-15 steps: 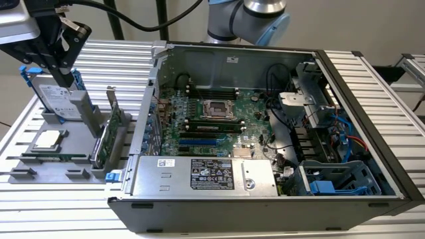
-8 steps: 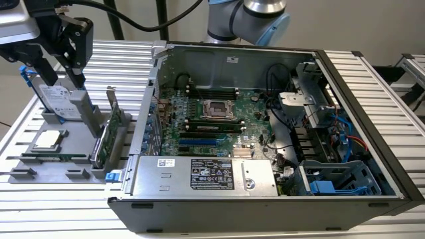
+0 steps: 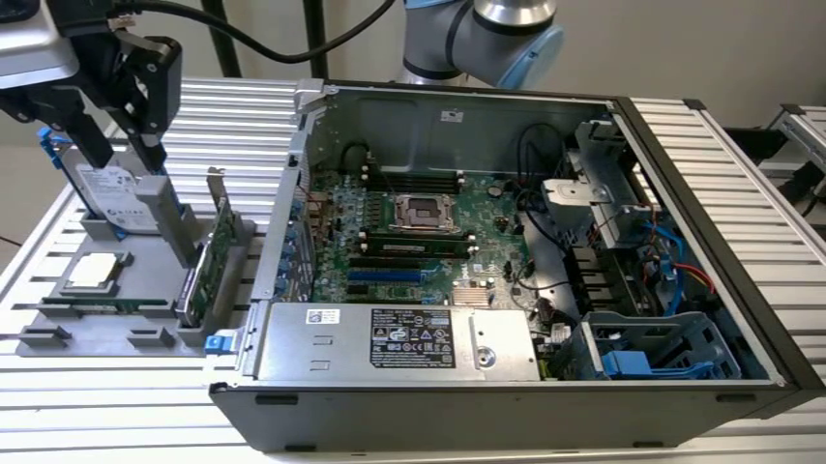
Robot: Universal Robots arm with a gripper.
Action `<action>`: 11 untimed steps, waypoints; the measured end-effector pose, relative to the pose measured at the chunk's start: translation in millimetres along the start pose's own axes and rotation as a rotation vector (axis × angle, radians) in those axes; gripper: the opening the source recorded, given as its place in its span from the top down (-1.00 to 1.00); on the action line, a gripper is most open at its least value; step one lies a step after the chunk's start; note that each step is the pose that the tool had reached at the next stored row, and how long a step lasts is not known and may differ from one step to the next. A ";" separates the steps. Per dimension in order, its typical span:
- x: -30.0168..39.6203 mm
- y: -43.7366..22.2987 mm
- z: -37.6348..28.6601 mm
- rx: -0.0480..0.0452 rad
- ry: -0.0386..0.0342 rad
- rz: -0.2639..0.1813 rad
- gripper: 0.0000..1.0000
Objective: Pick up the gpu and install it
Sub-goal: 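Pick up the gpu and move the gpu toward the slot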
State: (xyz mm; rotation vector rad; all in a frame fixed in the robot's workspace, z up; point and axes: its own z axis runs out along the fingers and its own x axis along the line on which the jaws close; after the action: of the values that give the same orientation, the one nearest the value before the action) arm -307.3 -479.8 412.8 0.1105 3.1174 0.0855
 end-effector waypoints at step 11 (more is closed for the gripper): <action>0.0 -0.2 2.6 -0.0001 0.0000 0.000 -1.00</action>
State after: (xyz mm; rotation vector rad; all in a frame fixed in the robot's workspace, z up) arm -307.3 -479.8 410.2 0.1104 3.1174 0.0855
